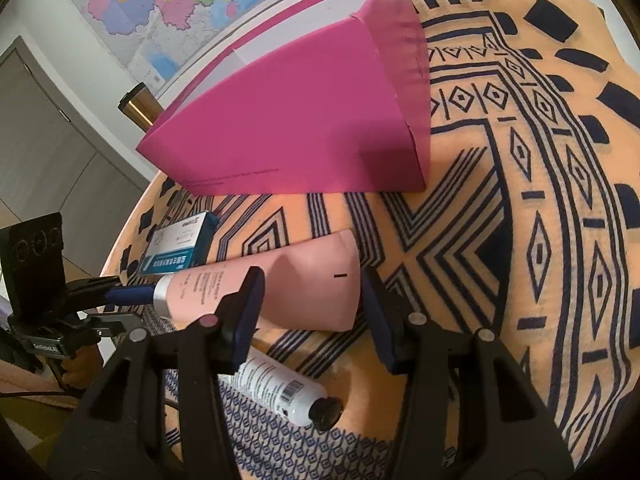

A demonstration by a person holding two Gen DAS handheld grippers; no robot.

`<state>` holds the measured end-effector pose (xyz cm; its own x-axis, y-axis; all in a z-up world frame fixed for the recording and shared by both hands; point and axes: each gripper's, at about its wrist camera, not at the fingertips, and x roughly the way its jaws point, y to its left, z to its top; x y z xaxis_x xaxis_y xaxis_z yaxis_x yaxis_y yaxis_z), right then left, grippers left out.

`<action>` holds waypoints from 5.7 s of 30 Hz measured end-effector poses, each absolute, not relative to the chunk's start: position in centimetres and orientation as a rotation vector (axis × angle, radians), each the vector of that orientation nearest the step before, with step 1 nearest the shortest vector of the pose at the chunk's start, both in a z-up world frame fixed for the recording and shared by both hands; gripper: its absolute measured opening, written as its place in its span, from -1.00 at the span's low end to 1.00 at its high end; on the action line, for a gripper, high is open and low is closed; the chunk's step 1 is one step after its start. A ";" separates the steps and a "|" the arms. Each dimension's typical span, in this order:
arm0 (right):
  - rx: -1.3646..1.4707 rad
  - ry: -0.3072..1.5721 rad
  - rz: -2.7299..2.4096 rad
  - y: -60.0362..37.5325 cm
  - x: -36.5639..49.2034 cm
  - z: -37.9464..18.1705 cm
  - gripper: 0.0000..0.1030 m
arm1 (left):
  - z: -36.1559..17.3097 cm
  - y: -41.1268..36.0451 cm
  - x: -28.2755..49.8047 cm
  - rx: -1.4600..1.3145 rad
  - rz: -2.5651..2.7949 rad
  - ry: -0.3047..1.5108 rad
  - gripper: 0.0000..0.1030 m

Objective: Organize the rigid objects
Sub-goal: 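Close the right gripper around the middle of the pink lotion tube, then carry the pink lotion tube into the pink box and release it, then move the right gripper to the small white tube and grasp it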

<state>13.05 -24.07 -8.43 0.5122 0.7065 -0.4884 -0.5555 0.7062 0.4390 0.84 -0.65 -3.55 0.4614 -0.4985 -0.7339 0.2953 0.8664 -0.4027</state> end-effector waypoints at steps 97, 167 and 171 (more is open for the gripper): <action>0.102 0.476 0.646 -22.9 16.7 2.7 0.09 | 3.2 0.5 13.8 -0.102 -0.328 0.803 -0.11; 0.247 0.696 0.800 -23.5 11.3 -8.9 -0.27 | -5.2 -8.2 3.0 -0.036 -0.635 0.990 -0.13; 0.203 0.700 0.832 -21.1 12.6 -8.2 -0.31 | -5.3 -8.3 2.7 -0.036 -0.640 0.990 -0.13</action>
